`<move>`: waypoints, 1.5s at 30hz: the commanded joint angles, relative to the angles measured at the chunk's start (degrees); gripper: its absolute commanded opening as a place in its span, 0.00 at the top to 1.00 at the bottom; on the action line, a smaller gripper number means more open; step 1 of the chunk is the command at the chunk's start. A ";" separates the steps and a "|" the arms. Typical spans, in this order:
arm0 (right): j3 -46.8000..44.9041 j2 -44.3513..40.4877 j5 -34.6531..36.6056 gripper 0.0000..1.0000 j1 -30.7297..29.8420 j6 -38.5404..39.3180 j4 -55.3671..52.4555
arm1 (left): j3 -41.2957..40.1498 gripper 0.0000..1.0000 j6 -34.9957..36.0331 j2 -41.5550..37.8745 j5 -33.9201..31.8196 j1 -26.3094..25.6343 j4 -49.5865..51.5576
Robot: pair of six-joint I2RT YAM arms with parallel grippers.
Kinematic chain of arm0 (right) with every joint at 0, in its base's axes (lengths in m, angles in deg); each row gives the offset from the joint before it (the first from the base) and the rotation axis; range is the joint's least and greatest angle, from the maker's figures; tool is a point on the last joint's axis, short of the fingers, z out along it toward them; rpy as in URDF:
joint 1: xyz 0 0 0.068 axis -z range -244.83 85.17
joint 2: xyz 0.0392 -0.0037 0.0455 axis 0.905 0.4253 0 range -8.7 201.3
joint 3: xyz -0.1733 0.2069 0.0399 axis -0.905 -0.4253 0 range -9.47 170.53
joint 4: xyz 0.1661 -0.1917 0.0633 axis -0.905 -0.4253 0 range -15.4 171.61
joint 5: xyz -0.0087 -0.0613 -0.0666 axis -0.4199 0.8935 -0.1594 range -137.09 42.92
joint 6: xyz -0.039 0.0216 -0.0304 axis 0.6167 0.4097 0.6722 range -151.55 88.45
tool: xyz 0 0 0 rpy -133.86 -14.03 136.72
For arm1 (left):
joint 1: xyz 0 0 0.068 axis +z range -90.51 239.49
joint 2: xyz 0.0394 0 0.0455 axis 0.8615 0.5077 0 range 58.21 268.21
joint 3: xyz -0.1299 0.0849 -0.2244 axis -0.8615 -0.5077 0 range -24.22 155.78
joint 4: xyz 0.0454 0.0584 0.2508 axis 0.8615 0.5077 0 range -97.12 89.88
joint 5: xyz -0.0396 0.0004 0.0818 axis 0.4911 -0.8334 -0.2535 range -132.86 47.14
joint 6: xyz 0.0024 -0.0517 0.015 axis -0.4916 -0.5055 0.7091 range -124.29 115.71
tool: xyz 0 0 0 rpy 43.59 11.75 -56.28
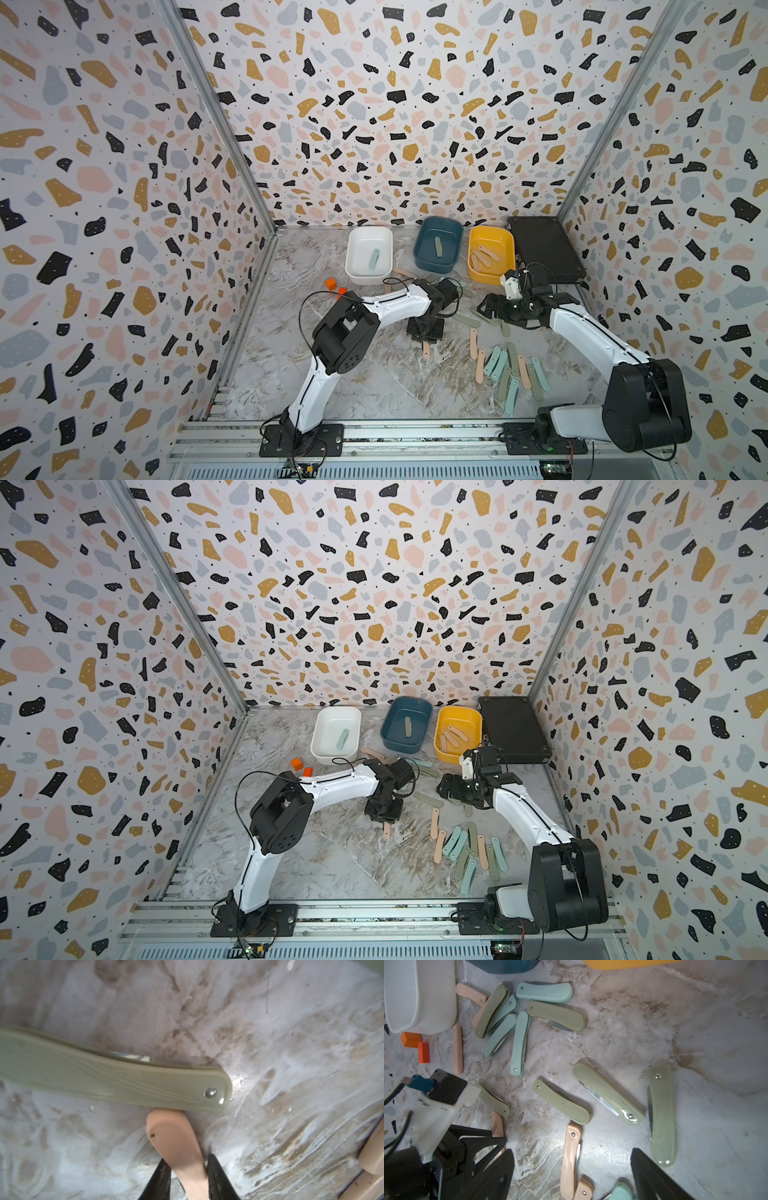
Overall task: Place the fruit knives into the storage box by color
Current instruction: Pick up the fruit knife from the center of the board.
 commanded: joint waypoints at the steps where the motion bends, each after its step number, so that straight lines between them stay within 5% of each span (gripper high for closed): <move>1: -2.34 -2.67 -4.23 0.11 0.22 -2.17 1.84 | 0.08 0.71 0.06 -0.55 1.29 -0.42 0.63; 13: -16.63 -5.38 -21.00 0.25 -1.46 -11.65 25.16 | 15.49 0.73 -2.71 0.00 5.31 2.02 1.25; 23: -16.98 -1.30 -23.62 0.34 -2.63 -15.30 35.92 | 30.33 0.75 -3.32 7.39 10.21 3.33 3.81; 33: -15.06 2.07 -26.05 0.45 -2.61 -14.66 39.05 | 29.60 0.79 -1.74 6.70 12.13 4.72 2.75; 45: -14.12 6.77 -31.70 0.56 -2.68 -14.06 42.91 | 20.04 0.80 -0.10 -0.27 22.28 6.20 -6.41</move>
